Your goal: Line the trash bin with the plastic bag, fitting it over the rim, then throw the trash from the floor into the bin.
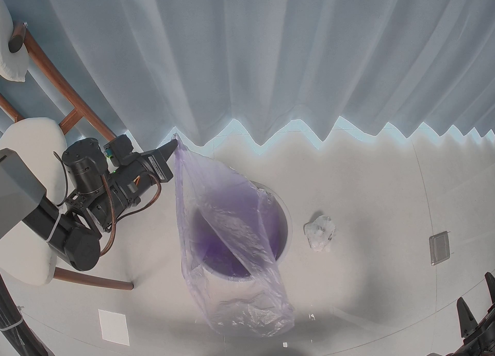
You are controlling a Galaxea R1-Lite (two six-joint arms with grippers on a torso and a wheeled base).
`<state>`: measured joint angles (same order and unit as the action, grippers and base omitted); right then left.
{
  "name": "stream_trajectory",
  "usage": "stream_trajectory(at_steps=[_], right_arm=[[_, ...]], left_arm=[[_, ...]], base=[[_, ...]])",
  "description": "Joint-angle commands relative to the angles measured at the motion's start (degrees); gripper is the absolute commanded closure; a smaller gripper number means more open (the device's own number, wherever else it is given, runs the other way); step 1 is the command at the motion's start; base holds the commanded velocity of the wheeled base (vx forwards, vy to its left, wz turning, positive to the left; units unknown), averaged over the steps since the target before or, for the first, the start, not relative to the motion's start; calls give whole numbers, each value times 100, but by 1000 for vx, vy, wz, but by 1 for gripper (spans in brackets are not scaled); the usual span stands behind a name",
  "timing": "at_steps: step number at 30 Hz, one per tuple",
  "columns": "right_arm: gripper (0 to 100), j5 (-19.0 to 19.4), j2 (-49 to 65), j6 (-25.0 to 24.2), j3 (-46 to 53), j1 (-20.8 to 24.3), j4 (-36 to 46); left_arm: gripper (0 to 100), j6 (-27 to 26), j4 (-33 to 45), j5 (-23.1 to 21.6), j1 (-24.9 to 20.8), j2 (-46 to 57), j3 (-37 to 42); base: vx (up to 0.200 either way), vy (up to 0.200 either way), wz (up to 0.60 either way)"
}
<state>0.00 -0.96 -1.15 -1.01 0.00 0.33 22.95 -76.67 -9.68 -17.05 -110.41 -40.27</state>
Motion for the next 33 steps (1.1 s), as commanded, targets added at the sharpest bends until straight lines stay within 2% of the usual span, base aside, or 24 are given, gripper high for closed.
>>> stream_trajectory(at_steps=[1, 5, 7, 8, 10, 11, 13, 15, 17, 19, 21, 24, 25, 26, 29, 30, 32, 33], right_arm=[[0, -9, 52, -70, 75, 18, 2], [0, -26, 96, -70, 84, 9, -59], [0, -53, -290, -360, -558, 26, -332], [0, -53, -290, -360, -558, 26, -332], [0, 79, -967, -465, -453, 378, -613], [0, 97, -976, -474, -453, 404, -604], [0, 475, -1521, -703, -558, 905, -525], [0, 633, -1978, -1081, -751, 1143, -508], [0, 826, -2514, -1670, -1077, 1327, -508], [0, 967, -3129, -2399, -1454, 1397, -534], [0, 1063, -3648, -2724, -1824, 1406, -525], [0, 1283, -4008, -2733, -1999, 1433, -534], [0, 1608, -4228, -2636, -2070, 1433, -560], [0, 1758, -4342, -2531, -2114, 1433, -551], [0, 2092, -4588, -1960, -2052, 1433, -525], [0, 2101, -4597, -1924, -2035, 1433, -525], [0, 2355, -4711, -1160, -1657, 1441, -534], [0, 2426, -4746, -940, -1578, 1441, -543]], left_arm=[[100, 113, -112, -526, -272, 582, 502], [100, 95, -120, -535, -211, 608, 529], [100, 95, -120, -535, -158, 608, 529], [100, 95, -120, -535, -158, 608, 529], [100, 95, -129, -544, -105, 591, 520], [100, 95, -129, -544, -105, 591, 520], [100, 95, -138, -500, -149, 582, 537], [100, 95, -173, -500, -158, 582, 537], [100, 86, -208, -491, -158, 582, 581], [100, 86, -243, -491, -158, 600, 643], [100, 86, -314, -482, -175, 608, 722], [100, 86, -437, -491, -193, 608, 827], [100, 86, -542, -500, -184, 582, 871], [100, 86, -569, -500, -184, 573, 880], [100, 86, -586, -482, -184, 573, 915], [100, 86, -586, -482, -184, 573, 915], [100, 86, -586, -473, -184, 600, 1012], [100, 86, -595, -473, -184, 608, 1038]], base=[[0, 0, 0], [0, 0, 0], [0, 0, 0], [0, 0, 0], [0, 0, 0], [0, 0, 0], [0, 0, 0], [0, 0, 0], [0, 0, 0], [0, 0, 0], [0, 0, 0], [0, 0, 0], [0, 0, 0], [0, 0, 0], [0, 0, 0], [0, 0, 0], [0, 0, 0], [0, 0, 0]])
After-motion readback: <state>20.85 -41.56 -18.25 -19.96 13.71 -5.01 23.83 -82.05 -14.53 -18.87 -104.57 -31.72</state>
